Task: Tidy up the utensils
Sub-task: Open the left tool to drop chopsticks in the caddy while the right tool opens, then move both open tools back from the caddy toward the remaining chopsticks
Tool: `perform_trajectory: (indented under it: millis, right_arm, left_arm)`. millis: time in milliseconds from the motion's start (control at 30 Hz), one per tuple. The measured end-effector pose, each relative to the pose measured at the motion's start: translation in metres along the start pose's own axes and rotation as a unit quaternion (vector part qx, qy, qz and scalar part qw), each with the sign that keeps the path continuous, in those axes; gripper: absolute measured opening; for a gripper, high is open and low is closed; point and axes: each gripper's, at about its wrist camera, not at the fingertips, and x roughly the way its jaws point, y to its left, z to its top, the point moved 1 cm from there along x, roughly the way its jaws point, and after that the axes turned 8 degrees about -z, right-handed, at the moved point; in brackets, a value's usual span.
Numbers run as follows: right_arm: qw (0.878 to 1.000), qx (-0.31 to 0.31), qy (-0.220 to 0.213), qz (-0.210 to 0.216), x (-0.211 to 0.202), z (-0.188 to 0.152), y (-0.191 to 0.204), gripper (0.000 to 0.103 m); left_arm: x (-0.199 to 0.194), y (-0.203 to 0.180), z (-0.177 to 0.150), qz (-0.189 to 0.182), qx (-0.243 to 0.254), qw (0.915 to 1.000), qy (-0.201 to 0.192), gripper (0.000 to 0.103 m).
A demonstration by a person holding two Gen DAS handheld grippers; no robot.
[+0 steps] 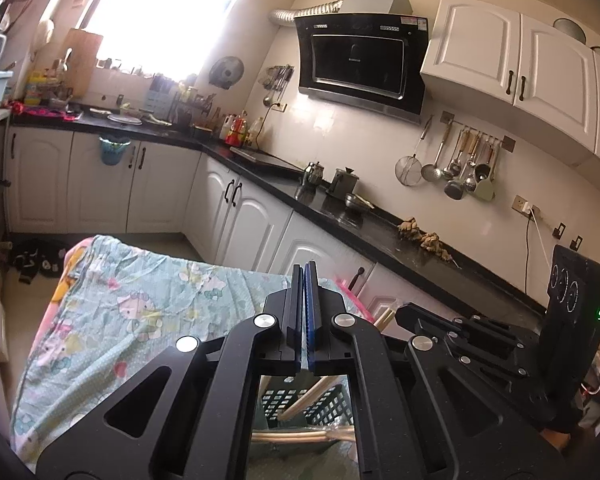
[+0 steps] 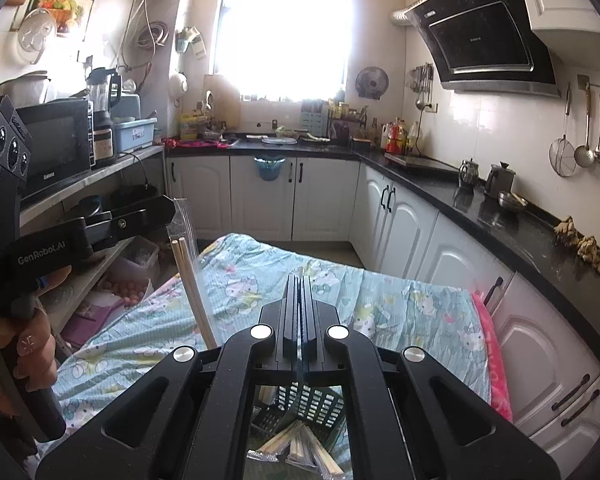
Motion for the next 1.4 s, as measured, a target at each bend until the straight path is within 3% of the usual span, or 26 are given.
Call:
perform_trajectory:
  millis: [200,300,400,567,833,1400]
  right_arm:
    - [1.0,0.017,0.024,0.005,0.012,-0.013,-0.003,0.006]
    - [0.999,0.029,0.022,0.007,0.009,-0.017,-0.007,0.033]
    - [0.999,0.038,0.021,0.009,0.004,-0.019,-0.011,0.034]
    - [0.999,0.048,0.012,0.009,-0.007,-0.02,-0.018,0.045]
    - [0.999,0.042,-0.002,0.008,-0.029,-0.028,-0.017,0.058]
    - [0.999,0.029,-0.016,0.014,-0.069,-0.059,-0.002,0.069]
  left_arm:
    - [0.005,0.01,-0.013,0.006,-0.012,0.9998,0.017,0.001]
    - [0.002,0.014,-0.019,0.02,-0.011,0.9994,0.025,0.029]
    - [-0.004,0.014,-0.022,0.024,-0.006,0.9994,0.027,0.036]
    - [-0.021,0.013,-0.024,0.037,0.005,0.9992,0.017,0.061]
    - [-0.048,0.017,-0.03,0.052,-0.006,0.9986,0.009,0.09]
    - [-0.084,0.016,-0.051,0.066,-0.027,0.9974,0.012,0.092]
